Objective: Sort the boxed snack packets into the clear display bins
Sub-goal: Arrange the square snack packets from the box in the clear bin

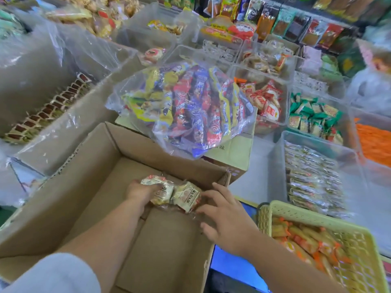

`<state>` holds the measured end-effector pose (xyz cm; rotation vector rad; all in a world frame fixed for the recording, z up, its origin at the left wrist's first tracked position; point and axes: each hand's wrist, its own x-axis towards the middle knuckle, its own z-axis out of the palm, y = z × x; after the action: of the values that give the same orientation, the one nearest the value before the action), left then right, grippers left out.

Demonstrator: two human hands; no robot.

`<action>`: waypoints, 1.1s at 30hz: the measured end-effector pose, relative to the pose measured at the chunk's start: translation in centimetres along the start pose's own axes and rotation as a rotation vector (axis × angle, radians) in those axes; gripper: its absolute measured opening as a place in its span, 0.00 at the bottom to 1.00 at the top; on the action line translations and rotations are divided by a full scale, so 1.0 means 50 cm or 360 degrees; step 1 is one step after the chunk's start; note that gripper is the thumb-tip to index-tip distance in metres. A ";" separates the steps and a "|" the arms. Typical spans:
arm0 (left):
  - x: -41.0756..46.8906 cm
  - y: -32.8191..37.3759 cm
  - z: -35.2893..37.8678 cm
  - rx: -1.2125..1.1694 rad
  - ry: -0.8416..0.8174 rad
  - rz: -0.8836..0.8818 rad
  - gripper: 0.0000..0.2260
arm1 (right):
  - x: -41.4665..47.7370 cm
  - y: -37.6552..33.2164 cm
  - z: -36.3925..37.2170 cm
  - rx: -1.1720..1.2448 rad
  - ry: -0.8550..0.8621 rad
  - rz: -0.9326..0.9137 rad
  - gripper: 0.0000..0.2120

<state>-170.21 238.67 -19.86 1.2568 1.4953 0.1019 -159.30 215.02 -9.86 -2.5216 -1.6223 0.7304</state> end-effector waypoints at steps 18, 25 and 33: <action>0.026 0.069 -0.069 0.0208 -0.0577 0.0000 0.25 | 0.003 0.004 0.004 0.0104 0.0053 0.0017 0.24; -0.051 0.058 0.006 0.0461 -0.1082 0.0159 0.37 | 0.006 0.007 0.004 0.0117 0.0067 0.0001 0.23; -0.091 0.030 0.097 0.0449 -0.1100 0.0235 0.22 | 0.008 0.011 -0.005 0.0144 0.0074 -0.0048 0.28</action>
<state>-166.47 233.38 -17.68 1.4323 0.8333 -0.4232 -158.58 215.17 -9.92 -2.4275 -1.5721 0.7194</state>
